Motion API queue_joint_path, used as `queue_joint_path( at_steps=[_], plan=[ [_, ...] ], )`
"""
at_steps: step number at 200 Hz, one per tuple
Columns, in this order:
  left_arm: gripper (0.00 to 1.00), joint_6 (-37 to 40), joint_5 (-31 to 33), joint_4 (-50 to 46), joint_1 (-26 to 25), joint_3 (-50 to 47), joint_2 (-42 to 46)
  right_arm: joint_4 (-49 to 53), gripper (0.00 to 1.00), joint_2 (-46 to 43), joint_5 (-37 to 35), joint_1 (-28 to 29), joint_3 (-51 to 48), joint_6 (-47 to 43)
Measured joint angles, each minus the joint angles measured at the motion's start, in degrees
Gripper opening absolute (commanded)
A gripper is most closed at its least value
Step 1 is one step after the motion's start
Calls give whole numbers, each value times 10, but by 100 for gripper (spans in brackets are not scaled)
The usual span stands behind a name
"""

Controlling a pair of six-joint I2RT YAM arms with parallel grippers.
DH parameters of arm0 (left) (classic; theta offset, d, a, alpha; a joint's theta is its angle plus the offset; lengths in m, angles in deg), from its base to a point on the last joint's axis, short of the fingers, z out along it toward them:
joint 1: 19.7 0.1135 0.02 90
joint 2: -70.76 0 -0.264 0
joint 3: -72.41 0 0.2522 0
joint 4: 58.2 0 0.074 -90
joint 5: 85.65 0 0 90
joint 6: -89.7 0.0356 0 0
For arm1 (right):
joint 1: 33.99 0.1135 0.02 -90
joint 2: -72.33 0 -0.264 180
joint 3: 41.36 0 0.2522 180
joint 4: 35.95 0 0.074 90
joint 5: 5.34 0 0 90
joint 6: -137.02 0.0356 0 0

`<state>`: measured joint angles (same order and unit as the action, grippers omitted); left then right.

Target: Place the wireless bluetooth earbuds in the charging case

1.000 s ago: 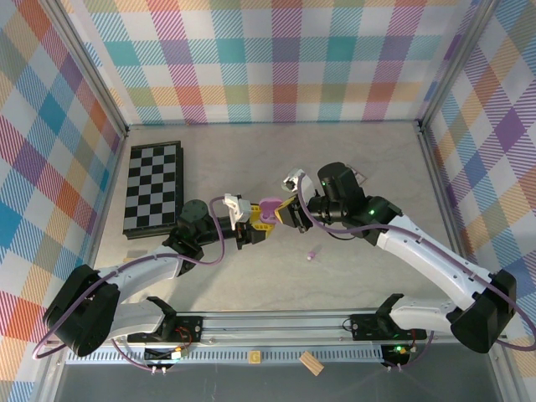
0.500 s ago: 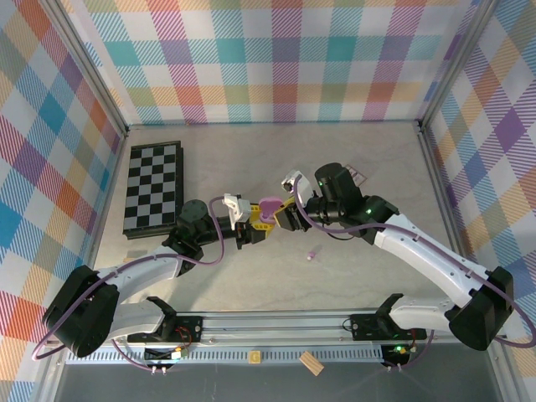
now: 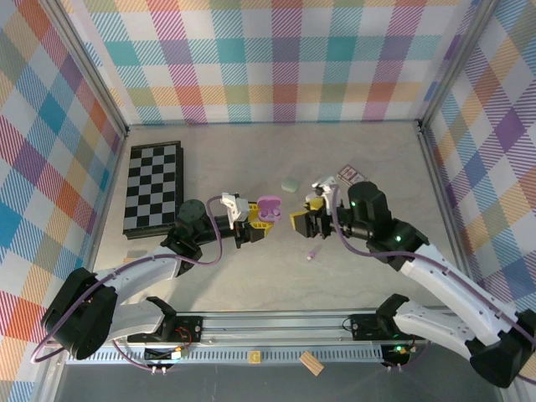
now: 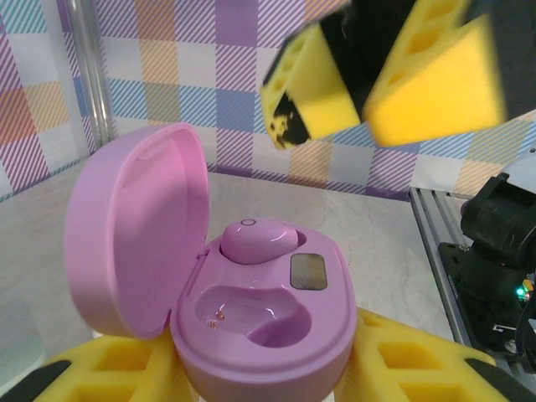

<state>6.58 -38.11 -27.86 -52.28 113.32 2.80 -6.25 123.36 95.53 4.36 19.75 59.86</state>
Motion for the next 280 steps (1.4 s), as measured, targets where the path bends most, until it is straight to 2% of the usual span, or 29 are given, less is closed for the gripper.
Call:
queue_joint_path(
  at_steps=[28,50,65,114,157,235,280],
  plan=[
    [39,0,0,0,1,0,5,-4,62,-59,-26,-59,-90,94],
    [39,0,-1,0,2,0,7,3,62,-59,-27,-89,-135,147],
    [39,0,-1,0,2,0,7,12,62,-22,-15,-96,-142,168],
    [39,0,-1,0,2,0,7,38,59,187,31,-99,-127,241],
    [39,0,-1,0,2,0,8,5,53,252,88,-99,-128,318],
    [39,0,-1,0,2,0,8,-18,53,297,112,-99,-127,354],
    [39,0,-1,0,2,0,11,-19,48,318,112,-99,-109,353]
  ],
)
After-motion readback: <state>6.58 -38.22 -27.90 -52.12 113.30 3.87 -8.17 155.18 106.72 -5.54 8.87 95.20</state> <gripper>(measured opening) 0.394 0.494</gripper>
